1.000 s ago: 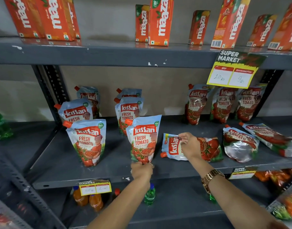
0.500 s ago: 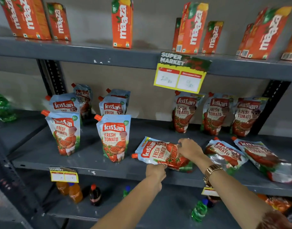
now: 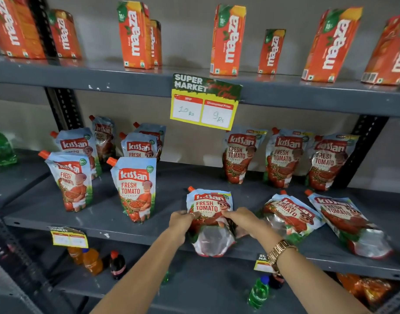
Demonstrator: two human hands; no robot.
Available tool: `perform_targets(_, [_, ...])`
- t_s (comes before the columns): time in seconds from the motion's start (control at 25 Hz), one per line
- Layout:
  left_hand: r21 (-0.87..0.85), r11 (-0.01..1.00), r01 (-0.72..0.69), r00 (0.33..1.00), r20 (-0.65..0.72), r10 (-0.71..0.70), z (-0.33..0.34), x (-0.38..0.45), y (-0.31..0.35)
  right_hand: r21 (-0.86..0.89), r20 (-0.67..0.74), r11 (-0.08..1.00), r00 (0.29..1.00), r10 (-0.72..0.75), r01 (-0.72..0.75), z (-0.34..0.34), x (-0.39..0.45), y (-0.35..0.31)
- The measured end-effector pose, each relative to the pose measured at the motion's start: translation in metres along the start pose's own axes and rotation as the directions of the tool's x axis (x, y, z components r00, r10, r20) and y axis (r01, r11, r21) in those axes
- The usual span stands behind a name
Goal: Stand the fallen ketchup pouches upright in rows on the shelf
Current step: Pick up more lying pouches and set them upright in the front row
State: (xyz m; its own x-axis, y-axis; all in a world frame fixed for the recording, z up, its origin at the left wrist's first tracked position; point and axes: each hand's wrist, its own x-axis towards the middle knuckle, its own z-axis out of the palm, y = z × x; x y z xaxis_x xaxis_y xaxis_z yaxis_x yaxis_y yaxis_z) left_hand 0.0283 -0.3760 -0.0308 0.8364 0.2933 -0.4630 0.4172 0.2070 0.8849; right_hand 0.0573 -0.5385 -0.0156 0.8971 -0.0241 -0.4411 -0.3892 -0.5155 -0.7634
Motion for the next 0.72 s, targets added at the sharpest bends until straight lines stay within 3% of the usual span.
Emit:
perform_targets(0.16, [0.015, 1.000, 0.020, 0.999, 0.038, -0.020, -0.004, 0.011, -0.004, 0.423, 0.078, 0.902, 0.995, 0.058, -0.086, 0.012, 0.005, 0.009])
perform_targets(0.28, [-0.058, 0.997, 0.049, 0.998, 0.035, -0.047, -0.004, 0.010, -0.004, 0.553, 0.054, 0.828, 0.996, 0.075, -0.092, 0.016, 0.002, 0.009])
perform_targets(0.4, [-0.139, 0.990, 0.032, 0.999, 0.026, -0.028, 0.000, 0.002, -0.004, 0.640, 0.005, 0.766, 0.998, 0.065, -0.053, 0.019, -0.006, 0.006])
perform_targets(0.52, [-0.202, 0.979, -0.040, 0.997, 0.055, 0.052, -0.001, -0.004, 0.007, 0.683, -0.081, 0.723, 0.995, -0.063, 0.101, 0.021, -0.014, 0.000])
perform_targets(0.72, [-0.240, 0.946, -0.218, 0.962, 0.111, 0.250, -0.005, -0.003, 0.040, 0.575, -0.250, 0.731, 0.929, -0.272, 0.368, 0.019, -0.025, -0.018])
